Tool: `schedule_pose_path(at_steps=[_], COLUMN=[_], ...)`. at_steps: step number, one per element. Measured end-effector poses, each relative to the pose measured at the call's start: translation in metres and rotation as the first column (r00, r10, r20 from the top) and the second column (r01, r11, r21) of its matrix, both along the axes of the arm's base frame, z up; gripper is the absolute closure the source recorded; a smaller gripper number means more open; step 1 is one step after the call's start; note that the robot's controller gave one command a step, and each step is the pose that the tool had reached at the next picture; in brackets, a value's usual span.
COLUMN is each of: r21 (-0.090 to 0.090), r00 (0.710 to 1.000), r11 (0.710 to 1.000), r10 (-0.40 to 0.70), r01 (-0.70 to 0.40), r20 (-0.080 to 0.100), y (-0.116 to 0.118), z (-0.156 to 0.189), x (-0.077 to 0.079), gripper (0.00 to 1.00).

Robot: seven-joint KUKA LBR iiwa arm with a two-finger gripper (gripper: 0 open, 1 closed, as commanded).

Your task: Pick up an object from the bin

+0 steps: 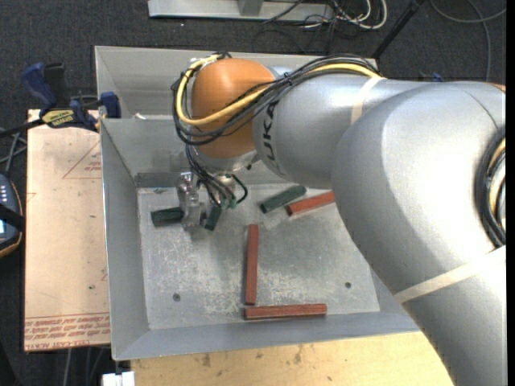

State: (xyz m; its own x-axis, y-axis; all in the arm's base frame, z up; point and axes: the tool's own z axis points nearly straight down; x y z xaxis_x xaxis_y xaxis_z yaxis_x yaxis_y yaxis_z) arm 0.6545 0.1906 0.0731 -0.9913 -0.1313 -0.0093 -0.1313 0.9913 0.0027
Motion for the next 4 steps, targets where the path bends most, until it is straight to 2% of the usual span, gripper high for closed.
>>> schedule_pose_path(at_steps=[1, 2, 3, 4], r21=[-0.001, -0.002, -0.002, -0.002], r00=[1.0, 1.0, 1.0, 0.996], r11=[1.0, 1.0, 1.0, 0.996], r10=[0.024, 0.024, 0.024, 0.085], r01=[-0.024, -0.024, -0.024, -0.085], r20=[-0.003, -0.005, -0.005, -0.002], y=[0.018, 0.017, 0.017, 0.019], z=[0.145, 0.144, 0.144, 0.076], x=[0.003, 0.003, 0.003, 0.003], gripper=[1.0, 0.0, 0.0, 0.0])
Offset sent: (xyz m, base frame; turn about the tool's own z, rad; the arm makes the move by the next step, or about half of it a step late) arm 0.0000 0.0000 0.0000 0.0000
